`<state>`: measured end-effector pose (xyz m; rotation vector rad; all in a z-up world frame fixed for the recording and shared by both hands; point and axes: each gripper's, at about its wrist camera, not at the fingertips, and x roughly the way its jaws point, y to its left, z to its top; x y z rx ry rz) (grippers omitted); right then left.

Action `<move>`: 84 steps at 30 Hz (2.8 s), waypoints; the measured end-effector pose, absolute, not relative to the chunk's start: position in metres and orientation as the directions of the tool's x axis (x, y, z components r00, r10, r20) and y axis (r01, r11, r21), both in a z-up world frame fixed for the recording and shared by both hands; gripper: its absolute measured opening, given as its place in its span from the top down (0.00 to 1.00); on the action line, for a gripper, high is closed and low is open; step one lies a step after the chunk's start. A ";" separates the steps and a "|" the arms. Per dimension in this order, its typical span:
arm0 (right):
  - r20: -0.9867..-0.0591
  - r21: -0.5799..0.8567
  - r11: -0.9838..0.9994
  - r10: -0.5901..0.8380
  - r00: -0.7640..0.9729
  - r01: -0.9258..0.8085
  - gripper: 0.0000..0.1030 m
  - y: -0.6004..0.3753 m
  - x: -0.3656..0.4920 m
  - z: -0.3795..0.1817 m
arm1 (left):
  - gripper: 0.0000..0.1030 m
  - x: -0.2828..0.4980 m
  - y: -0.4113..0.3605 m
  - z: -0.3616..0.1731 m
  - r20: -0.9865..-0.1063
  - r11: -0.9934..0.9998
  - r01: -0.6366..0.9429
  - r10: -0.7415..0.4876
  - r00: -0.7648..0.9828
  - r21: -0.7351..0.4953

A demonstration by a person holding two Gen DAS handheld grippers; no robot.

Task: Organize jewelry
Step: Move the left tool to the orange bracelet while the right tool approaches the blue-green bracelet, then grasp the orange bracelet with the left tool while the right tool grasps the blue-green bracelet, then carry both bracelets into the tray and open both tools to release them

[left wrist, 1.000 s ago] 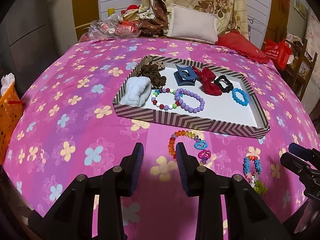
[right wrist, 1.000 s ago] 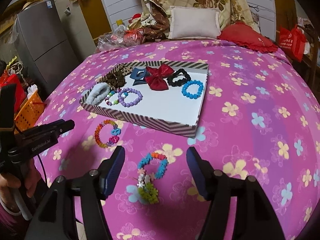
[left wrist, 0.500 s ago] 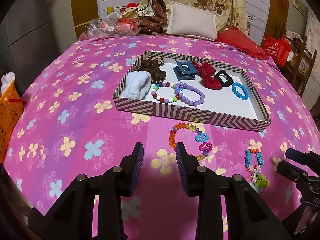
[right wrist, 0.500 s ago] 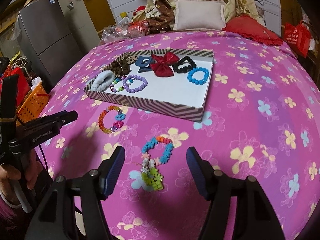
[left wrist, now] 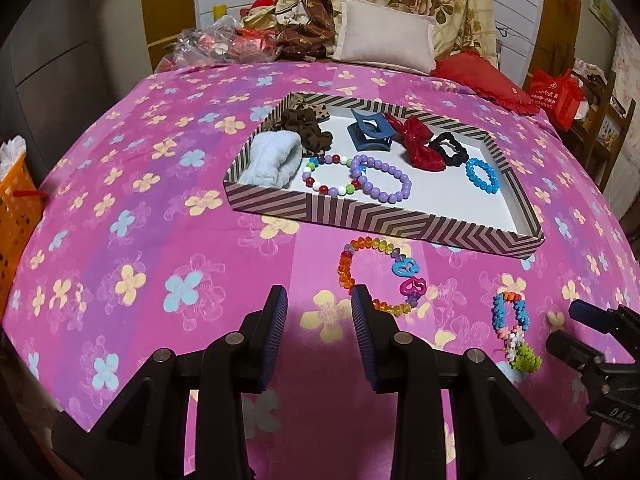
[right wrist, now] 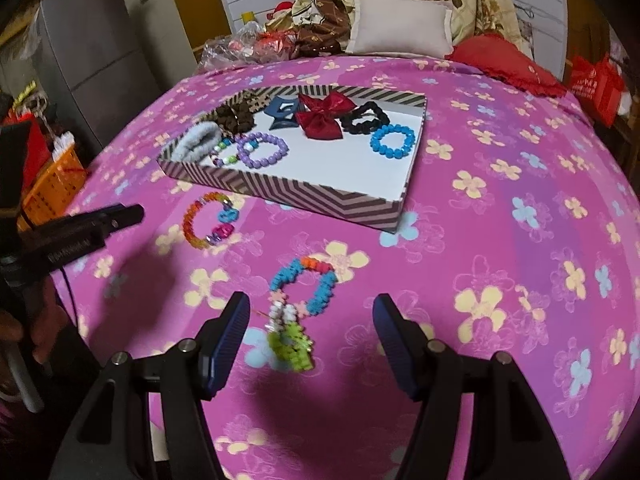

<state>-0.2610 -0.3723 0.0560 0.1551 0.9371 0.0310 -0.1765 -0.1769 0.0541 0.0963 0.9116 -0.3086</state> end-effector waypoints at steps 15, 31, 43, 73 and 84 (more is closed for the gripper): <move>-0.820 0.112 0.993 0.065 0.569 0.049 0.43 -0.376 -0.240 0.031 | 0.74 -0.152 -0.169 0.034 -0.840 0.954 0.260 -0.262 0.475 -0.150; -0.809 0.006 1.000 -0.002 0.588 0.011 0.74 -0.378 -0.225 0.021 | 0.74 -0.118 -0.205 0.013 -0.873 0.955 0.277 -0.225 0.432 -0.109; -0.774 0.090 0.996 0.070 0.629 -0.001 0.88 -0.384 -0.231 0.030 | 0.97 -0.123 -0.213 0.016 -0.861 0.924 0.351 -0.298 0.411 -0.152; -0.606 0.143 0.984 0.173 0.776 -0.107 0.89 -0.395 -0.203 0.155 | 0.98 -0.112 -0.268 0.148 -0.727 0.848 0.509 -0.441 0.526 -0.147; -0.682 0.230 0.972 0.202 0.703 -0.056 0.89 -0.417 -0.155 0.105 | 0.98 -0.076 -0.299 0.080 -0.811 0.860 0.454 -0.429 0.398 -0.232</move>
